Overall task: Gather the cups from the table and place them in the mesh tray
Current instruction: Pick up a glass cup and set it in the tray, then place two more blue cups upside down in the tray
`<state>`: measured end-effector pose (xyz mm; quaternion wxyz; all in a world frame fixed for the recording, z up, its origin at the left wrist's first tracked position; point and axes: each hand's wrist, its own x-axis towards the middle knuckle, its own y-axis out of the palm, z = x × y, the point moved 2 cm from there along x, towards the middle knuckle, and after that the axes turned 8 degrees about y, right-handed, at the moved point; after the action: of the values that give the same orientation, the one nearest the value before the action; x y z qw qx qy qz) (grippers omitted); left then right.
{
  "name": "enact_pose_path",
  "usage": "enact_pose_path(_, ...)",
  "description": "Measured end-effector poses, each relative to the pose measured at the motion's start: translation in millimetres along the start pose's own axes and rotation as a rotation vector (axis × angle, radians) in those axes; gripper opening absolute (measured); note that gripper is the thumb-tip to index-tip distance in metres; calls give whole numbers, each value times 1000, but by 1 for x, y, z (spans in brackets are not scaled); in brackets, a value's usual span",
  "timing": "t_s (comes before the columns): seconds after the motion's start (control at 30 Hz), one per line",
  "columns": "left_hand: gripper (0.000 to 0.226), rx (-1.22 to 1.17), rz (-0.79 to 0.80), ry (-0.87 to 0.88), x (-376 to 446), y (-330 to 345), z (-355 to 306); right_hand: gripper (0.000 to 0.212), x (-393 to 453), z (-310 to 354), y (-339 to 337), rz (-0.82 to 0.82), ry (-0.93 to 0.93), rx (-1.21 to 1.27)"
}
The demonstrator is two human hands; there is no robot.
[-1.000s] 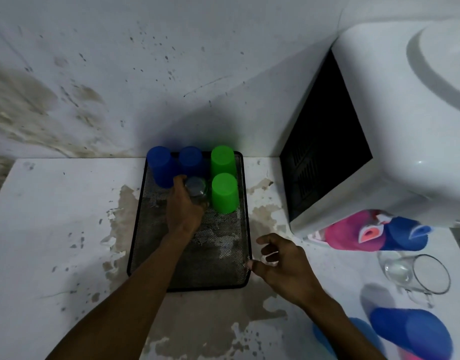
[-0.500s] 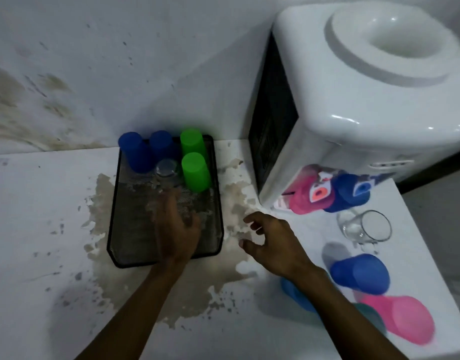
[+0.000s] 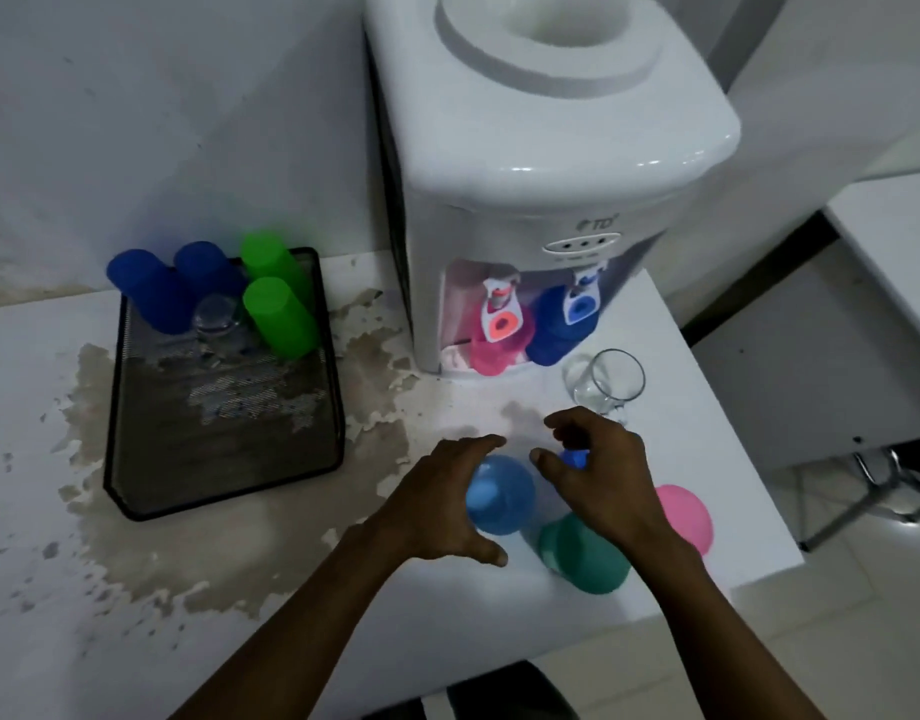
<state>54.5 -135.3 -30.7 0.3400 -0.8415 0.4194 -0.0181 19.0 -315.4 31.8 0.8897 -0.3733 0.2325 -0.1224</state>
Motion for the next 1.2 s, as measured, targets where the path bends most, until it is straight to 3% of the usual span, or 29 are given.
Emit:
enact_pose_path(0.13,100,-21,-57,-12,10,11,-6,48,0,-22,-21,-111,83,-34)
enact_pose_path(0.23,98,-76,-146,-39,9,8,-6,65,5,-29,-22,-147,165,-230)
enact_pose_path(0.4,94,-202,-379,-85,5,-9,2,88,18,-40,-12,-57,304,-484)
enact_pose_path(0.53,87,-322,-508,-183,-2,-20,15,82,22,-45,-5,-45,304,-476)
enact_pose_path(0.6,83,-404,-581,-221,-5,-27,21,77,22,-42,-5,-74,275,-441)
enact_pose_path(0.73,64,-599,-799,-327,-16,-46,24,87,16,-17,-2,-71,161,-229)
enact_pose_path(0.9,49,-1028,-1026,-488,-42,-77,56,84,10,40,20,18,1,92)
enact_pose_path(1.0,65,-1236,-1021,-633,-63,-95,80,82,12,73,44,89,-54,176)
enact_pose_path(1.1,51,-1350,-1029,-642,-84,-117,103,76,13,102,81,169,-42,296)
enact_pose_path(1.2,51,-1313,-1105,-747,-100,-139,123,75,13,126,113,211,-31,380)
